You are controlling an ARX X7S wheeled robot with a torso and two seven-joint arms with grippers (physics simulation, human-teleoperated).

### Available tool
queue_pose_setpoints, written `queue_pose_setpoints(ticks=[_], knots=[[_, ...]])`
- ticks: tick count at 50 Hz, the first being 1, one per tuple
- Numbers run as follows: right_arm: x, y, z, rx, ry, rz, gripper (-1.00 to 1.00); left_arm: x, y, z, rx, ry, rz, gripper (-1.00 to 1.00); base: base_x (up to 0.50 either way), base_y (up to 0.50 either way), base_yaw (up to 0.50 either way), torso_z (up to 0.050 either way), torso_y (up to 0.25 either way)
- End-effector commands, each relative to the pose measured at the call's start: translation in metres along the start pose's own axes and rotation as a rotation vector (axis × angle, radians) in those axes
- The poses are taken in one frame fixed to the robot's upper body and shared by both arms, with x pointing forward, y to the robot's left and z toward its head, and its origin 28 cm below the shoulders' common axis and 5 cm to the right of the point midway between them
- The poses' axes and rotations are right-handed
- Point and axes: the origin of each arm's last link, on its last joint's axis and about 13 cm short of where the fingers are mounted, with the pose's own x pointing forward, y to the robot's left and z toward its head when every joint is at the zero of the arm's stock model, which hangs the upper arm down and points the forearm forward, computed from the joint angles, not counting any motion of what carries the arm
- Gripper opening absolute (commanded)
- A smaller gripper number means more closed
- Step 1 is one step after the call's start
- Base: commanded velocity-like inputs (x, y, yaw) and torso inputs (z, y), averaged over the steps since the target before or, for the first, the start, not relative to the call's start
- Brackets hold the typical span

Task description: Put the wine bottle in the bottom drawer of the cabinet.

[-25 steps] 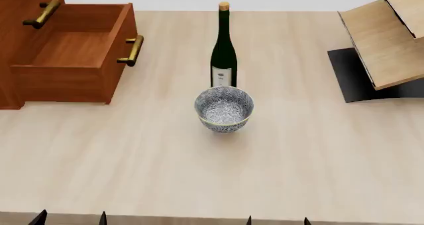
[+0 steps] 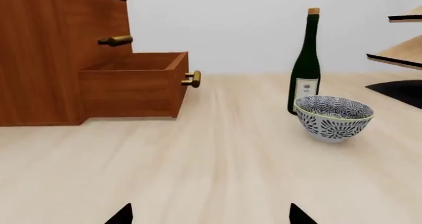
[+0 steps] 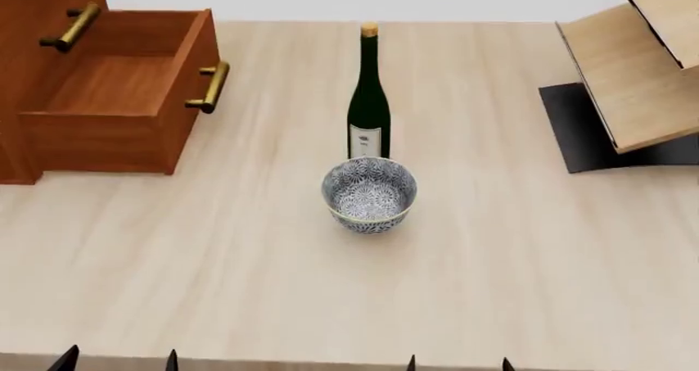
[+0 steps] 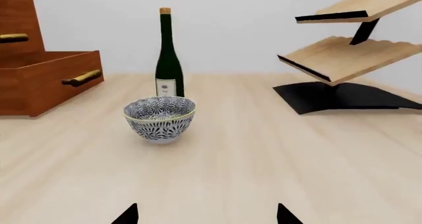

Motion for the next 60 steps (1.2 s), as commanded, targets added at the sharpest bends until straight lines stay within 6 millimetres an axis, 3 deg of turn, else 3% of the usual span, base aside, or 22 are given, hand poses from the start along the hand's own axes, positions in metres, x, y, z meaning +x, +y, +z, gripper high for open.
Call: queue_pose_setpoints(ticks=[1, 38, 44, 50, 60], knots=[[-0.001, 0.000, 0.001, -0.006, -0.010, -0.003, 1.00, -0.003, 0.000, 0.002, 0.007, -0.021, -0.003, 1.00, 0.00, 0.00, 0.00, 0.050, 0.000], [-0.001, 0.000, 0.001, -0.011, -0.007, -0.003, 1.00, -0.001, 0.000, 0.002, -0.003, -0.019, 0.012, 1.00, 0.00, 0.00, 0.00, 0.050, 0.000], [-0.001, 0.002, 0.002, -0.017, -0.003, 0.007, 1.00, -0.003, -0.003, 0.003, 0.037, -0.031, 0.005, 1.00, 0.00, 0.00, 0.00, 0.011, 0.000], [0.000, 0.000, 0.011, 0.025, -0.013, -0.006, 1.00, -0.002, -0.007, 0.019, 0.033, -0.024, -0.012, 1.00, 0.00, 0.00, 0.00, 0.000, 0.000], [0.001, -0.003, 0.046, 0.059, -0.058, -0.002, 1.00, 0.002, -0.001, 0.057, -0.030, 0.017, 0.050, 1.00, 0.00, 0.00, 0.00, 0.000, 0.000]])
